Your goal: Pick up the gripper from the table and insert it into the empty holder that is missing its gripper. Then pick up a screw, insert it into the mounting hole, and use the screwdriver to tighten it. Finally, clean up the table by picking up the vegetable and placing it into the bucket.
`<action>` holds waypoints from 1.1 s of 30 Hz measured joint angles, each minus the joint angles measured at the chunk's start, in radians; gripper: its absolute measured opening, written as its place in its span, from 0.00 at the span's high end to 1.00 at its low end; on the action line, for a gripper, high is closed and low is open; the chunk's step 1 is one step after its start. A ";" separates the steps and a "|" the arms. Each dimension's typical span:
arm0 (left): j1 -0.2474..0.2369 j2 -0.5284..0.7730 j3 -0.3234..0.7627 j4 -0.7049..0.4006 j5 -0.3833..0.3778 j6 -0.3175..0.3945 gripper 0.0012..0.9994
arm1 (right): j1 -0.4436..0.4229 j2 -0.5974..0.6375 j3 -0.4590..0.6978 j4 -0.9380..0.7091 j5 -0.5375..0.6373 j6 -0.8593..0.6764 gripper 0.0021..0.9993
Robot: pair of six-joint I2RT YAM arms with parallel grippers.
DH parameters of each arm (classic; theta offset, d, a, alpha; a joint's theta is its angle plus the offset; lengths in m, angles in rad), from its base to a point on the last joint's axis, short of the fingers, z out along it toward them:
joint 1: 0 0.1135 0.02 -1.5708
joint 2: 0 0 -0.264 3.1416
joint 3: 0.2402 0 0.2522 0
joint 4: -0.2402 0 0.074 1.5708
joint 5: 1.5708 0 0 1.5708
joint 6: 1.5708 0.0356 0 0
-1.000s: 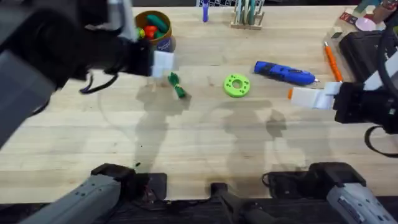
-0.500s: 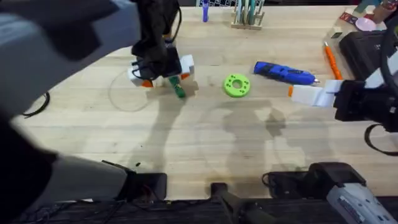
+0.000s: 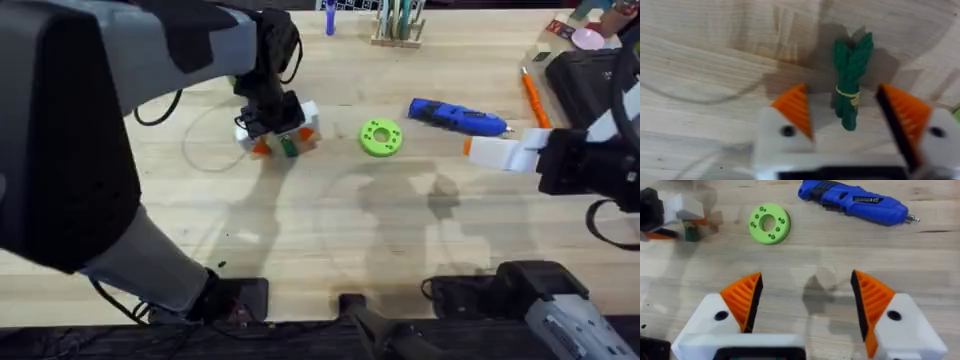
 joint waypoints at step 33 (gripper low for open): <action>0.144 0.040 0.665 -0.316 -0.172 0.287 0.99 | 0.000 0.000 0.000 0.000 0.000 0.000 0.01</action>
